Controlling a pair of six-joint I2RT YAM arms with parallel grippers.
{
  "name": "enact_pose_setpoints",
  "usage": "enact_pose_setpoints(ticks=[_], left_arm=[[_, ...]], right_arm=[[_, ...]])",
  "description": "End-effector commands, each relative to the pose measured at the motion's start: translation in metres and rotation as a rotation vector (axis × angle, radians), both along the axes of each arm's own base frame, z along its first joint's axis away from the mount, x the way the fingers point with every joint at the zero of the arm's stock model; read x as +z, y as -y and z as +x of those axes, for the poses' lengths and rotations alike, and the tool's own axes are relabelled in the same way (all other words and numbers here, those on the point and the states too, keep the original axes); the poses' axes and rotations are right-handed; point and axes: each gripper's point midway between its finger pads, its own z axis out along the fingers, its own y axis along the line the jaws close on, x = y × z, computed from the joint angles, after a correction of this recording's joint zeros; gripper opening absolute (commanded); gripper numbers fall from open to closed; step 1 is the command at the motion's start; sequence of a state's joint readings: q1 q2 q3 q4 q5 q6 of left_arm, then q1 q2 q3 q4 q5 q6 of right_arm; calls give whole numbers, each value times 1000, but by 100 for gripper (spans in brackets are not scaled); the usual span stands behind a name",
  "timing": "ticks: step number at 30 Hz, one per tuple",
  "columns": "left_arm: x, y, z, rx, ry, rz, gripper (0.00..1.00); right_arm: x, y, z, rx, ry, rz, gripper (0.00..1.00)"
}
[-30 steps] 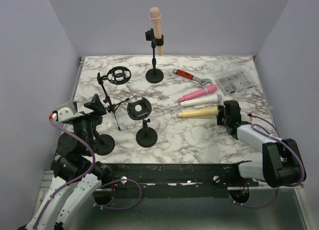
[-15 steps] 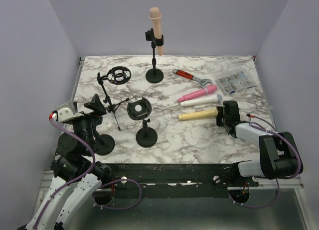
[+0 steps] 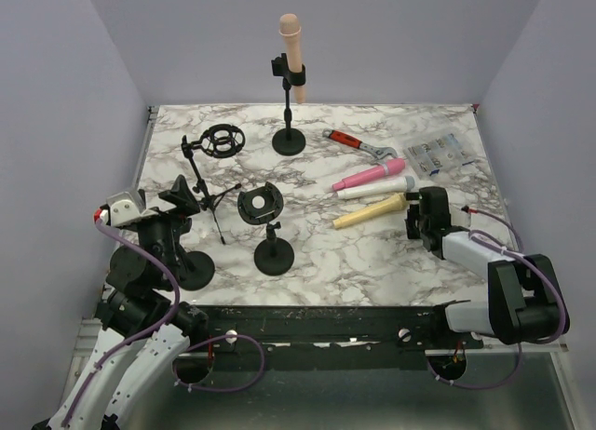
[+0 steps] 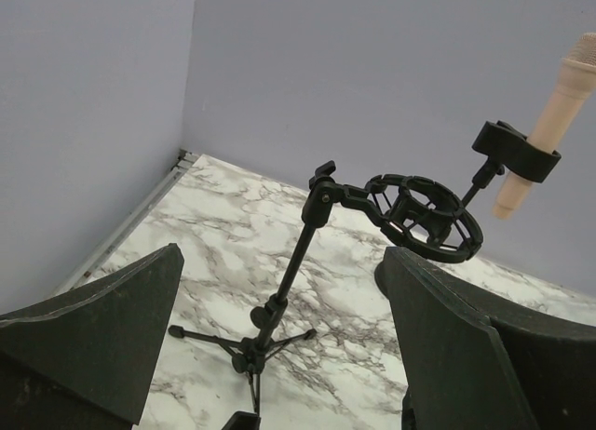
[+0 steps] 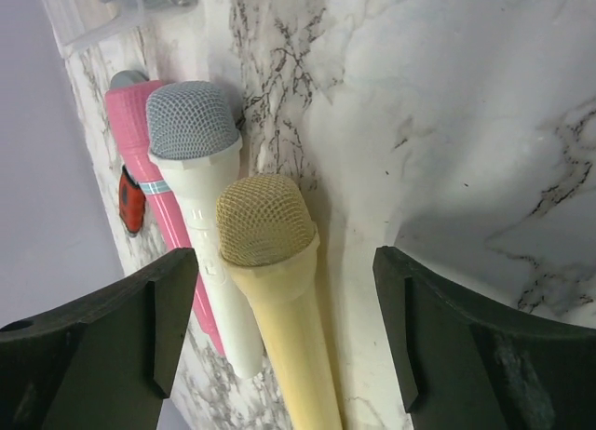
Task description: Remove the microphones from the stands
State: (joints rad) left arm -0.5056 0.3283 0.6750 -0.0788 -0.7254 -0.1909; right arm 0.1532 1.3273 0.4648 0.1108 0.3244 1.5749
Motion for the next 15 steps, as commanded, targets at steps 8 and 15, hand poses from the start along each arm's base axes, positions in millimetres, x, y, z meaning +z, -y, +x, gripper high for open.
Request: enact_pose_setpoints(ticks=[8,15], left_arm=[[-2,4,8,-1,-28,27,91],[-3,7,15,2,-54,88,91]], right_arm=[[48,-5,10,263,88,-257,100],[70,-65,19,759,208,-350,100]])
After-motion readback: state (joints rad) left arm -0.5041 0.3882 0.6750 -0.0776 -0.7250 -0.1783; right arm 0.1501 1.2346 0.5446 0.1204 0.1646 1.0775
